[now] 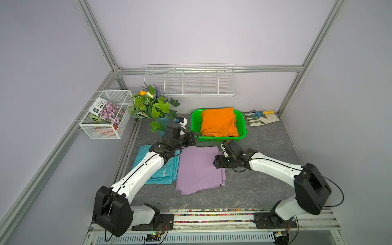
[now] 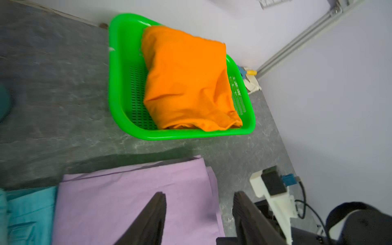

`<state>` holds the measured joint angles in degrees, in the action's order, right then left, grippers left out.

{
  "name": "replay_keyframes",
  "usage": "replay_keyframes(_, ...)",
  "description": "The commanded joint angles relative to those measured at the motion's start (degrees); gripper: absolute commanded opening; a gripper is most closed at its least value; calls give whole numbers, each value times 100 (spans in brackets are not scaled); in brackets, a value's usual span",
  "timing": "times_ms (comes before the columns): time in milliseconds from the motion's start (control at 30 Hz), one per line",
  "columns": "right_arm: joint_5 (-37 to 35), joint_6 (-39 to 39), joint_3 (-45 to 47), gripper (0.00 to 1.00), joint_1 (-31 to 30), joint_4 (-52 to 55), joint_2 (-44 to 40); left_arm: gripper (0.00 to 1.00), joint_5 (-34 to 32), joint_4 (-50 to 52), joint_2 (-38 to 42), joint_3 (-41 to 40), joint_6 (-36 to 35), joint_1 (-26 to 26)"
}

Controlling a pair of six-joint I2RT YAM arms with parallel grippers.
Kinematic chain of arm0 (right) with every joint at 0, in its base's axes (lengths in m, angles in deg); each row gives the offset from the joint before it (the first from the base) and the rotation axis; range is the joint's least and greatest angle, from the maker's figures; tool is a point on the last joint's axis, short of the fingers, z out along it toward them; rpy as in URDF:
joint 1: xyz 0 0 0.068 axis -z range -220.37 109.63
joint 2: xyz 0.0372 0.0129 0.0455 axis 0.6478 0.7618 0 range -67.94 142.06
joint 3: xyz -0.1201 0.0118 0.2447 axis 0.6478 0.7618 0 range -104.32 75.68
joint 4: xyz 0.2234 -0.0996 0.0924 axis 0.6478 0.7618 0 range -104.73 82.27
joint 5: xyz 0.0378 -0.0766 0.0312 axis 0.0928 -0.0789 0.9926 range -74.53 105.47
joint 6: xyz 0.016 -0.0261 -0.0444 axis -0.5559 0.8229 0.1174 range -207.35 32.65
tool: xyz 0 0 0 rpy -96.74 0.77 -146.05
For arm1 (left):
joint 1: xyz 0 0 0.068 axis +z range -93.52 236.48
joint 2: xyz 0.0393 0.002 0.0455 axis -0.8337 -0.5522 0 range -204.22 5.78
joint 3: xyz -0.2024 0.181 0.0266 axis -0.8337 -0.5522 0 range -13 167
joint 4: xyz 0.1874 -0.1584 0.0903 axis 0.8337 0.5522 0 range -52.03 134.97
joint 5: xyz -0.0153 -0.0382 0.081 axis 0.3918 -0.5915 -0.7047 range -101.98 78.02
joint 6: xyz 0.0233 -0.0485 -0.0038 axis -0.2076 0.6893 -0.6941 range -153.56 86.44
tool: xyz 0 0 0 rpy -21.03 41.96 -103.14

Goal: Put the folded long pants in the basket
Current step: Pick up the long pant at the center of the board.

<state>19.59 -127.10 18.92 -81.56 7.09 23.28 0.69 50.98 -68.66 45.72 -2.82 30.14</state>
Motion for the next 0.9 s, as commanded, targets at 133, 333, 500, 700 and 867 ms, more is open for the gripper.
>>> replay_keyframes(133,-85,-798,132,85,-23,-437,623,56,45,-56,66,-557,584,832)
replay_keyframes(333,2,-818,15,77,-23,-427,927,56,-90,-139,113,-608,520,851)
replay_keyframes(500,186,-780,-73,39,-7,-434,1108,56,-80,-143,91,-678,576,851)
replay_keyframes(700,182,-895,294,6,405,-399,827,56,-77,110,119,-734,315,859)
replay_keyframes(867,188,-552,469,2,751,-109,482,56,282,485,48,-763,12,895)
